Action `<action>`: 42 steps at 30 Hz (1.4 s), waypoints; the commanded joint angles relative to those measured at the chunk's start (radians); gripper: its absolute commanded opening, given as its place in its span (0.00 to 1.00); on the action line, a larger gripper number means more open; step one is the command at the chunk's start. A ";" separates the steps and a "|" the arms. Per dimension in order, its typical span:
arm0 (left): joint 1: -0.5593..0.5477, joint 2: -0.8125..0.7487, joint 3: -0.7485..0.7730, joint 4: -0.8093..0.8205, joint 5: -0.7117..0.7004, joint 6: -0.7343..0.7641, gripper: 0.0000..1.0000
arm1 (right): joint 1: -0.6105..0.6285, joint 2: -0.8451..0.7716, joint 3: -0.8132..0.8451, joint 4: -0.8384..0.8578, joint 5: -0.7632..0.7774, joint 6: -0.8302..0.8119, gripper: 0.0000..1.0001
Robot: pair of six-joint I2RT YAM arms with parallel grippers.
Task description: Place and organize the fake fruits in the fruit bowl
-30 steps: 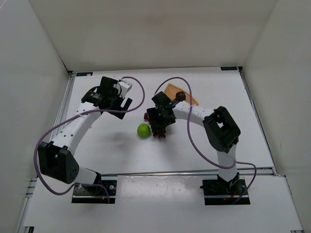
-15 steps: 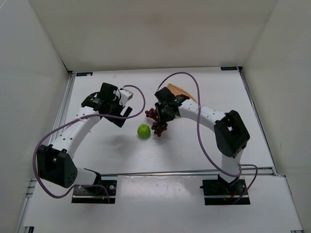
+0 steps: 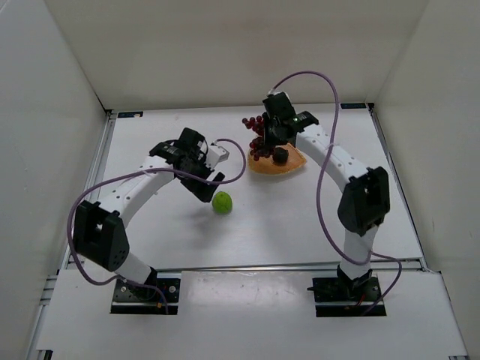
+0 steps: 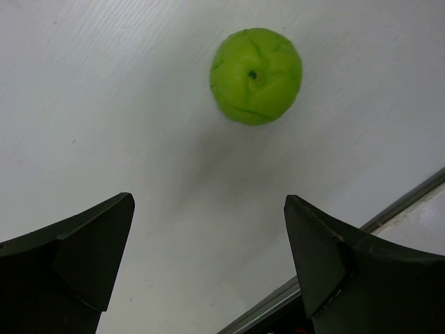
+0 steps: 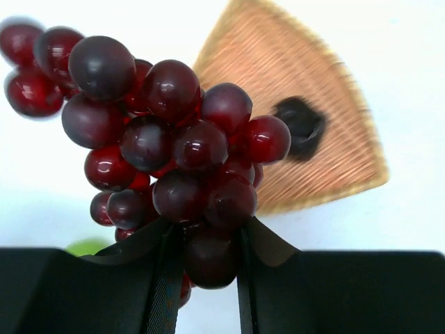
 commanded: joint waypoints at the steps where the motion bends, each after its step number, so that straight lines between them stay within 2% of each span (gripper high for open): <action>1: -0.055 0.043 0.048 -0.014 0.051 -0.008 1.00 | -0.045 0.135 0.109 -0.053 0.049 -0.020 0.23; 4: -0.075 0.102 0.057 -0.005 0.040 -0.008 1.00 | -0.070 0.212 0.196 -0.064 0.058 -0.020 0.27; 7: -0.099 0.150 0.057 0.021 0.031 -0.008 1.00 | -0.090 0.269 0.241 -0.090 0.038 -0.031 0.45; 8: -0.111 0.162 0.057 0.021 0.020 -0.008 1.00 | -0.090 0.278 0.252 -0.110 0.038 -0.031 0.53; 9: -0.112 0.173 0.057 0.032 0.020 -0.008 1.00 | -0.090 0.279 0.252 -0.110 0.038 -0.031 0.70; 12: -0.121 0.218 0.075 0.032 0.011 0.001 1.00 | -0.090 0.254 0.240 -0.121 0.038 -0.031 0.95; 13: -0.121 0.236 0.076 0.041 0.021 0.001 1.00 | -0.090 0.242 0.227 -0.121 0.038 -0.031 0.98; 18: -0.139 0.297 0.123 0.061 0.061 0.001 1.00 | -0.090 0.141 0.209 -0.101 0.026 -0.009 0.99; 24: -0.139 0.392 0.183 0.072 0.084 0.001 1.00 | -0.090 -0.003 0.106 -0.073 0.015 0.009 0.99; 25: -0.139 0.405 0.194 0.072 0.084 0.001 0.98 | -0.090 -0.020 0.080 -0.073 0.015 0.020 0.99; 27: -0.139 0.425 0.194 0.072 0.072 0.001 0.86 | -0.090 -0.071 0.057 -0.064 0.024 0.033 0.99; 28: -0.139 0.425 0.194 0.061 0.072 0.010 0.72 | -0.099 -0.088 0.036 -0.064 0.024 0.034 0.99; 31: -0.139 0.425 0.194 0.029 0.072 0.021 0.47 | -0.108 -0.151 0.003 -0.052 0.024 0.052 0.99; 32: -0.139 0.416 0.209 0.003 0.072 0.021 0.32 | -0.108 -0.177 -0.015 -0.042 0.024 0.052 0.99; 34: -0.139 0.415 0.252 -0.034 0.063 0.030 0.22 | -0.118 -0.200 -0.033 -0.042 0.024 0.052 0.99; 36: -0.139 0.405 0.289 -0.092 0.051 0.030 0.18 | -0.127 -0.234 -0.066 -0.033 0.024 0.063 0.99; 42: -0.139 0.394 0.548 -0.123 -0.001 0.027 0.19 | -0.148 -0.326 -0.190 -0.001 0.024 0.087 0.99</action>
